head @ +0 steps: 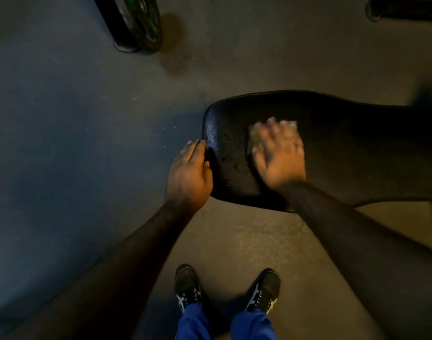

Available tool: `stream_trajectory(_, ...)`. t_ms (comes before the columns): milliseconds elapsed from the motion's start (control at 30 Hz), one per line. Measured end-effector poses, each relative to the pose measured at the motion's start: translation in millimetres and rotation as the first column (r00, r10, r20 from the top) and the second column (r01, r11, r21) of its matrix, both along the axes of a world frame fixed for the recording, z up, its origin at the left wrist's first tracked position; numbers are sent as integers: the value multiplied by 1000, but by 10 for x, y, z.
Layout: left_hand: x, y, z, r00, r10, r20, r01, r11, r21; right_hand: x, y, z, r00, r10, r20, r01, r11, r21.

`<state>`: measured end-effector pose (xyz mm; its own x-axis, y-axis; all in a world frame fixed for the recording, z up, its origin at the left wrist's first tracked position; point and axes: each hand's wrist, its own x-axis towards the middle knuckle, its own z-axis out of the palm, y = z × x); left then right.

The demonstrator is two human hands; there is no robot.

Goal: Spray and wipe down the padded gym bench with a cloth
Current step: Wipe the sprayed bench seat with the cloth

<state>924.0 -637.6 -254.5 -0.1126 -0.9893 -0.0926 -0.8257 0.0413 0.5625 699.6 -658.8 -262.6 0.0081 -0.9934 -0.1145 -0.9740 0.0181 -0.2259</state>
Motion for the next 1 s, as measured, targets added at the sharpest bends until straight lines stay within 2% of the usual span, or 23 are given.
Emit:
stream_trajectory(33, 65, 11, 11, 1000, -7, 28, 7, 1000, 6, 193, -89, -10, 983, -186, 10, 185, 982, 36)
stream_trajectory(67, 125, 16, 28, 999, -14, 52, 13, 1000, 12, 425, -106, 15, 977, -215, -11, 215, 976, 40)
stream_trajectory(100, 176, 7, 46, 997, -18, 72, 17, 1000, 17, 611, -83, 34, 996, -91, -16, 91, 995, 27)
stream_trajectory(133, 226, -12, 59, 996, -20, 90, 18, 1000, 22, 671, -49, 24, 994, 111, -18, -110, 994, 27)
stream_trajectory(167, 277, -32, 66, 994, -14, 105, 10, 999, 30, 631, -44, 44, 953, 302, -22, -300, 953, 49)
stream_trajectory(200, 326, -51, 66, 993, -6, 117, 1, 999, 40, 532, -143, 63, 913, 408, -23, -407, 912, 45)
stream_trajectory(233, 359, -68, 61, 992, -4, 124, -2, 999, 46, 450, -301, 72, 918, 395, -31, -394, 919, 26)
stream_trajectory(300, 398, -92, 45, 991, -1, 136, -3, 999, 35, 502, -584, 77, 995, 103, 15, -104, 994, 37)
stream_trajectory(333, 409, -97, 46, 991, 0, 136, -5, 999, 35, 630, -658, 61, 1000, -7, 7, 7, 999, 49)
stream_trajectory(367, 409, -97, 50, 991, 10, 132, -16, 999, 45, 776, -663, 56, 999, 22, -26, -21, 999, 40)
stream_trajectory(400, 404, -98, 54, 992, 28, 124, -35, 998, 56, 857, -636, 57, 988, 150, -40, -149, 989, 28)
stream_trajectory(467, 420, -79, 62, 991, 72, 109, -80, 994, 75, 810, -585, 102, 900, 434, -30, -432, 900, 59)
stream_trajectory(500, 426, -62, 66, 990, 88, 107, -96, 992, 78, 731, -617, 148, 873, 487, -25, -484, 872, 76)
stream_trajectory(600, 429, -14, 98, 991, 98, 87, -105, 992, 77, 758, -491, 147, 935, 353, -23, -350, 933, 78)
stream_trajectory(733, 412, 47, 157, 993, 101, 65, -105, 993, 60, 751, 137, 54, 822, 568, -46, -563, 822, 81)
stream_trajectory(767, 396, 69, 176, 993, 100, 60, -103, 993, 60, 652, 139, 77, 835, 549, -25, -546, 835, 69)
stream_trajectory(833, 331, 110, 210, 996, 80, 40, -82, 994, 66, 529, 72, 98, 949, 314, -23, -313, 949, 45)
stream_trajectory(867, 306, 127, 214, 997, 70, 30, -72, 995, 64, 555, 97, 96, 986, 167, -25, -166, 985, 35)
stream_trajectory(900, 288, 144, 210, 998, 64, 25, -65, 996, 60, 614, 188, 90, 994, 109, -32, -108, 994, 30)
stream_trajectory(933, 267, 156, 199, 998, 59, 23, -60, 997, 56, 684, 340, 81, 986, 162, -46, -161, 987, 22)
stream_trajectory(1000, 216, 158, 174, 998, 56, 17, -57, 997, 56, 696, 633, 57, 903, 424, -66, -423, 906, 30)
